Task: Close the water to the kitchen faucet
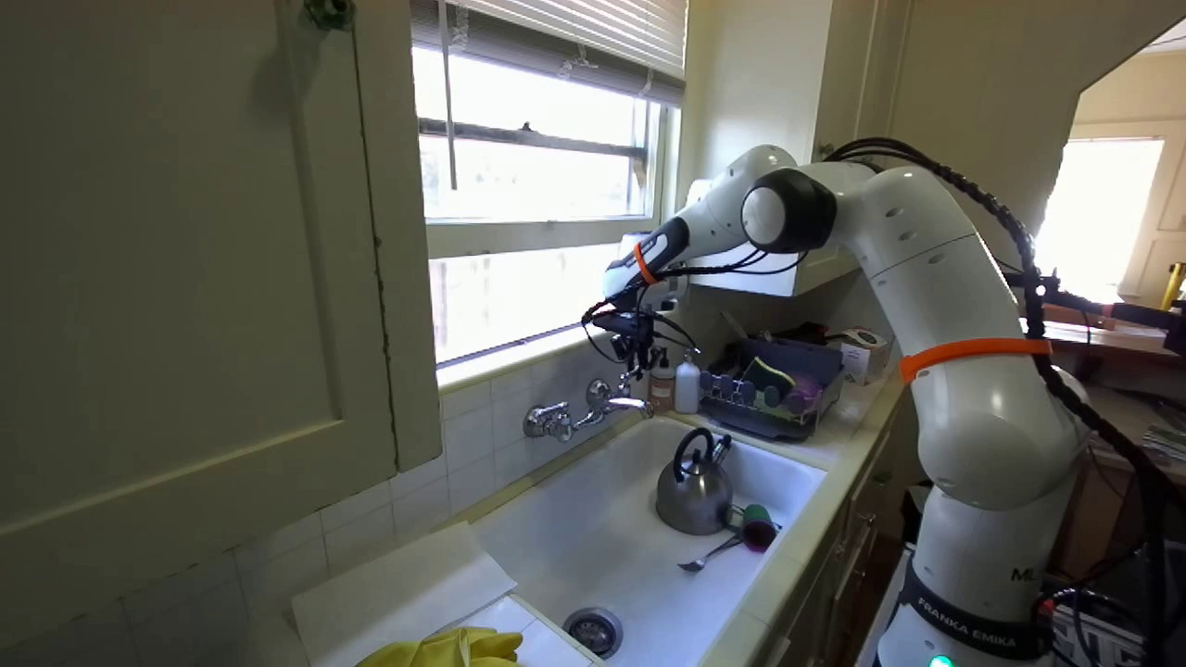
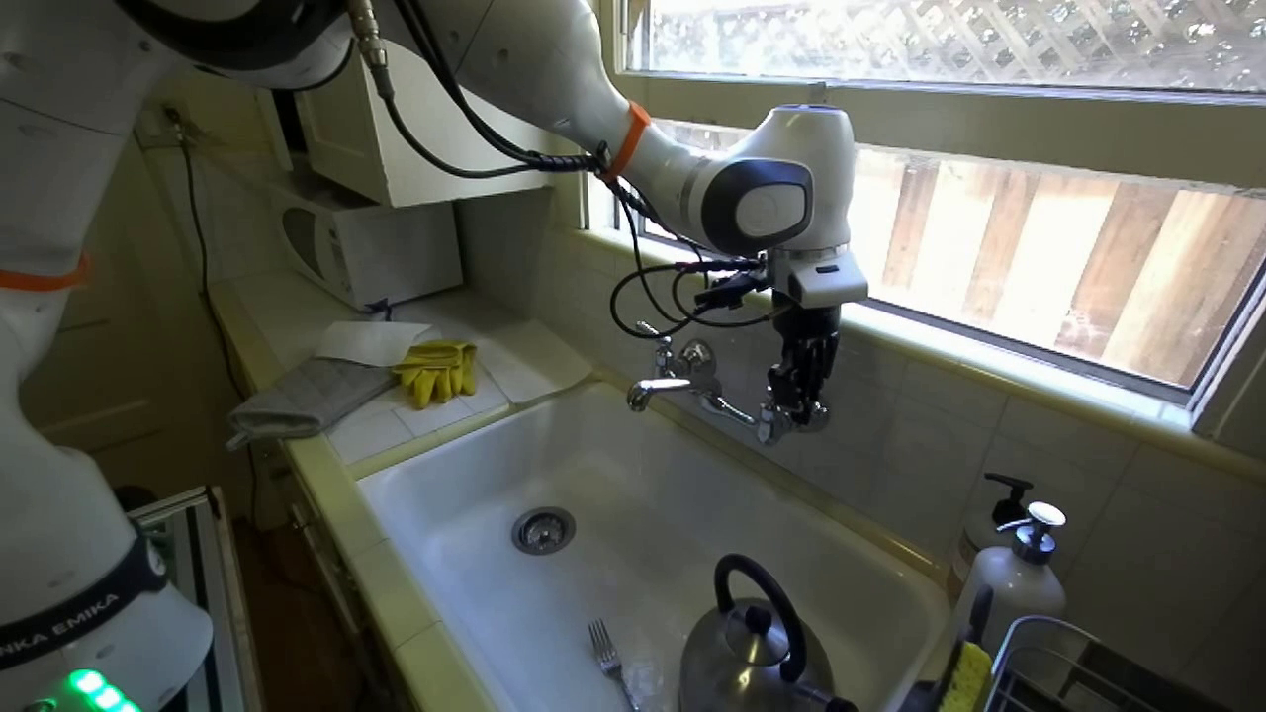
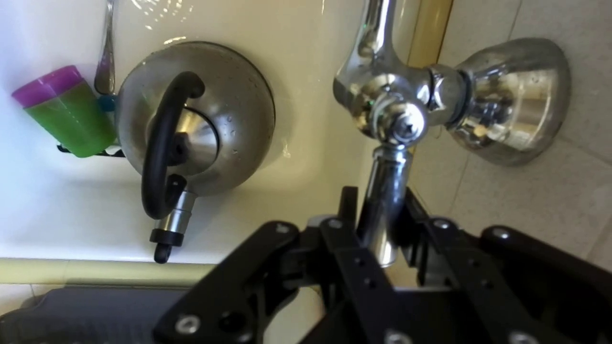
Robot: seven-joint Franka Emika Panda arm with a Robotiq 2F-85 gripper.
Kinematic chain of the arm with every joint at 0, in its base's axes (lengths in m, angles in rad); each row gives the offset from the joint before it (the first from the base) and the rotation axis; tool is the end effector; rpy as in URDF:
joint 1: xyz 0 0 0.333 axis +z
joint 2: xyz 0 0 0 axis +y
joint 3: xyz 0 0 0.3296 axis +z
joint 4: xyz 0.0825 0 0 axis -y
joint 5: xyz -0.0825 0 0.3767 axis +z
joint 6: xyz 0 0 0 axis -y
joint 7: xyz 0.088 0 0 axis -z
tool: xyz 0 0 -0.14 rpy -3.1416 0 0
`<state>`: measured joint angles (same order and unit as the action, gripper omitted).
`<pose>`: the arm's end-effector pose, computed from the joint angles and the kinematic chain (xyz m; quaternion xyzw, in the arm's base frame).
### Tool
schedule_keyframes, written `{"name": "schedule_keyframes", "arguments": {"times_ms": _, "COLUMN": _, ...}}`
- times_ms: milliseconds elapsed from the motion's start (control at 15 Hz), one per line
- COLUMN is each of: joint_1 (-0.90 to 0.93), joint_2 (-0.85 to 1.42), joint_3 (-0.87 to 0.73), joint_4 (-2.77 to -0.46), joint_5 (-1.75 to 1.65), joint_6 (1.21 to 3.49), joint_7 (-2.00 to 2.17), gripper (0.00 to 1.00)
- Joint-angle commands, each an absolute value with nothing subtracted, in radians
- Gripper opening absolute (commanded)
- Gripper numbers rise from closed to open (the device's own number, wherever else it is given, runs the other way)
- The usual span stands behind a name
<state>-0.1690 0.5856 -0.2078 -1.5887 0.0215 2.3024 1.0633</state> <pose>0.6708 -0.2430 0.2959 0.7584 -0.6463 0.0819 0.0210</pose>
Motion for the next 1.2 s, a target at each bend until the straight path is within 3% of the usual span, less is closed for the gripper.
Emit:
{"name": "schedule_keyframes", "arguments": {"times_ms": 0, "joint_1": -0.199, "joint_2": 0.622, "joint_3": -0.181, "joint_4": -1.539, "joint_5": 0.050, "joint_6": 2.319, "joint_7": 0.878, "gripper": 0.06}}
{"name": "schedule_keyframes", "arguments": {"times_ms": 1133, "joint_1": -0.200, "joint_2": 0.632, "joint_3": -0.181, "joint_4": -1.527, "joint_5": 0.066, "joint_6": 2.312, "joint_7": 0.736, "gripper": 0.06}}
